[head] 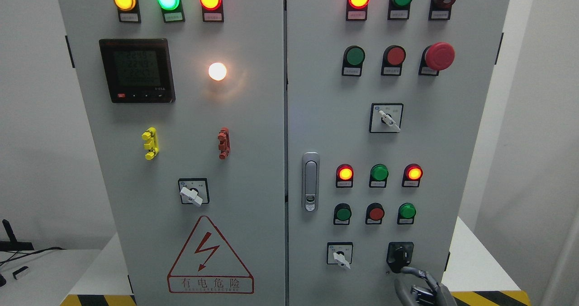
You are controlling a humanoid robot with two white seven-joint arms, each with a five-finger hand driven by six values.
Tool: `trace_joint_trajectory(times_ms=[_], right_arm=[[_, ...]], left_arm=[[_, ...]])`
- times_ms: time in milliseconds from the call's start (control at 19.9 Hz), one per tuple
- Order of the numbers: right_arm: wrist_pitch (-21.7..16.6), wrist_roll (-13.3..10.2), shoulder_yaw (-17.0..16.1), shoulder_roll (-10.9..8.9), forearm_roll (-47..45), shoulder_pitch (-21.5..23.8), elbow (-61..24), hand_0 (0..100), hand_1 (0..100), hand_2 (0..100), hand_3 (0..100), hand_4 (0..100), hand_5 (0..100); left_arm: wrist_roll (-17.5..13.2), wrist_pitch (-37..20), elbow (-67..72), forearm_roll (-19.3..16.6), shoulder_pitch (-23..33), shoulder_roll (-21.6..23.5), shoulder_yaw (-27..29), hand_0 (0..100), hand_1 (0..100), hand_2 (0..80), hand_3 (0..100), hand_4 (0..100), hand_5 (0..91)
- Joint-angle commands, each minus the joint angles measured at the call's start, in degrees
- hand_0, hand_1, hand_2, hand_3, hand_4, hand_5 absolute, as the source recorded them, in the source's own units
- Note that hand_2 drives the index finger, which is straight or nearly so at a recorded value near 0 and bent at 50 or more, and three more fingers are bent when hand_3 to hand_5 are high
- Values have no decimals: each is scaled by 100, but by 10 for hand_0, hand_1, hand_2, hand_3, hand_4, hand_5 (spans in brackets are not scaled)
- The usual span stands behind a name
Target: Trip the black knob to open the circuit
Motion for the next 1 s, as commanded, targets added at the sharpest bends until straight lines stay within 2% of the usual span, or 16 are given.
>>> trace_joint_trajectory(times_ms=[0,502,954], right_arm=[[-11,-6,103,87,-8,-58,32,386,620,368,1000,1000,928],[-11,-6,103,166,-8,-84,103,389,620,368,1000,1000,927],[-11,-6,-2,105,27,-32,129,391,617,318,1000,1000,926]], left_arm=[[3,3,0,-176,0,0,0,120,389,0,0,0,0],[3,3,0,-176,0,-8,0,120,389,0,0,0,0],[3,3,0,-176,0,0,0,120,389,0,0,0,0]])
